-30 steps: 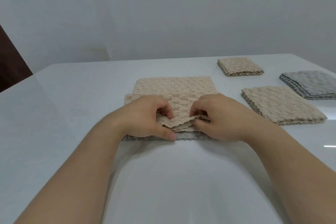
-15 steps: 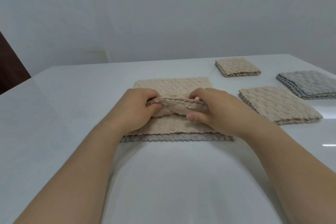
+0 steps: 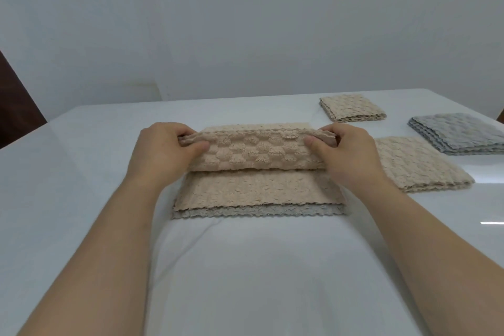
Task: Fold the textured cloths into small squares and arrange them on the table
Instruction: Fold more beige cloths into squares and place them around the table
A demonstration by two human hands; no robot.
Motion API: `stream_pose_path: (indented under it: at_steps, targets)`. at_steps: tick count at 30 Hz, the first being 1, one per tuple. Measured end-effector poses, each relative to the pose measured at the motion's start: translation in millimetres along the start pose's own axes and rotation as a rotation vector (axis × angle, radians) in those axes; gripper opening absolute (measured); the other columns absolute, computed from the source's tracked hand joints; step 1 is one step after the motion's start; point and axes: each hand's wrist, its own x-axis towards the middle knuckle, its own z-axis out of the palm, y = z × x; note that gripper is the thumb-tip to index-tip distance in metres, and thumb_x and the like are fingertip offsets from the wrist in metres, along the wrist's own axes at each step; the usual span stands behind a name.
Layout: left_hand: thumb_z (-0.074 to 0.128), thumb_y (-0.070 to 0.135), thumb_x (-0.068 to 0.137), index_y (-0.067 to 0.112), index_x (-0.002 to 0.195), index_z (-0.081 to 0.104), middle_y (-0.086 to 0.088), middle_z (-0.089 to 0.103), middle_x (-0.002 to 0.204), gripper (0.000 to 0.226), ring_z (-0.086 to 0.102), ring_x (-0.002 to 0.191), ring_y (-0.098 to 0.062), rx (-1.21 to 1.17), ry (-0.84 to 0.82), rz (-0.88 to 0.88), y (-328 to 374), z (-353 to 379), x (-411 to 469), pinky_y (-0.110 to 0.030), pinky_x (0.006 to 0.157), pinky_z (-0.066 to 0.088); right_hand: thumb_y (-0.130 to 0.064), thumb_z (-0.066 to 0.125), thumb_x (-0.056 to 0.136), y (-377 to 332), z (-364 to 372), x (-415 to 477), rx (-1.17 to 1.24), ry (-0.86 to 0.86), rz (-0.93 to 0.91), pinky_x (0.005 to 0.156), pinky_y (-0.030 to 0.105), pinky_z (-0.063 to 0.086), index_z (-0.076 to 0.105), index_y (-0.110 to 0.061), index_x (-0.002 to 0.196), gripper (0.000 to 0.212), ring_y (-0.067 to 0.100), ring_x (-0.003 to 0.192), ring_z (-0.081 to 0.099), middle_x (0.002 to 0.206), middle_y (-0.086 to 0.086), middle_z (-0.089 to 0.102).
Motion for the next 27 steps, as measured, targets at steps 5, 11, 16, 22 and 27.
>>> stream_pose_path:
  at_steps: [5, 11, 16, 22, 27]
  targets:
    - [0.079, 0.04, 0.086, 0.019, 0.079, 0.074, 0.002, 0.069, 0.072, 0.022, 0.063, 0.073, -0.021, -0.078, 0.147, -0.067, -6, 6, 5, -0.03, 0.062, 0.044, -0.022, 0.069, 0.095, 5, 2, 4, 0.136, 0.041, 0.014, 0.066, 0.026, 0.049, 0.07, -0.032, 0.1, 0.012, -0.002, 0.064, 0.061, 0.08, -0.017, 0.067]
    - [0.077, 0.026, 0.089, 0.031, 0.093, 0.073, 0.019, 0.069, 0.081, 0.008, 0.067, 0.083, -0.012, -0.21, 0.181, 0.007, -3, 10, 6, -0.022, 0.075, 0.048, -0.028, 0.068, 0.096, 10, 4, 10, 0.143, 0.119, 0.018, 0.071, 0.032, 0.054, 0.071, -0.033, 0.09, 0.008, 0.009, 0.069, 0.062, 0.075, -0.015, 0.068]
    - [0.075, 0.024, 0.091, 0.028, 0.093, 0.072, 0.011, 0.073, 0.085, 0.006, 0.07, 0.085, -0.015, -0.281, 0.206, -0.006, -6, 11, 8, -0.028, 0.08, 0.053, -0.031, 0.065, 0.098, 7, 4, 12, 0.035, 0.135, -0.013, 0.058, 0.003, 0.034, 0.068, -0.031, 0.089, 0.01, -0.004, 0.07, 0.054, 0.072, -0.02, 0.062]
    - [0.071, 0.028, 0.093, 0.026, 0.089, 0.074, 0.009, 0.073, 0.083, 0.005, 0.068, 0.083, -0.019, -0.284, 0.216, -0.03, -13, 11, 11, -0.042, 0.084, 0.055, -0.029, 0.064, 0.098, 9, 5, 13, 0.033, 0.126, -0.03, 0.063, 0.008, 0.036, 0.067, -0.032, 0.09, 0.009, -0.001, 0.074, 0.056, 0.074, -0.018, 0.063]
    - [0.075, 0.031, 0.091, 0.025, 0.085, 0.072, 0.007, 0.07, 0.079, 0.009, 0.065, 0.077, -0.017, -0.334, 0.25, -0.104, -10, 11, 10, -0.038, 0.081, 0.054, -0.026, 0.064, 0.098, 7, 5, 12, 0.029, 0.14, -0.054, 0.063, 0.003, 0.034, 0.065, -0.034, 0.093, 0.009, -0.003, 0.076, 0.056, 0.076, -0.02, 0.062]
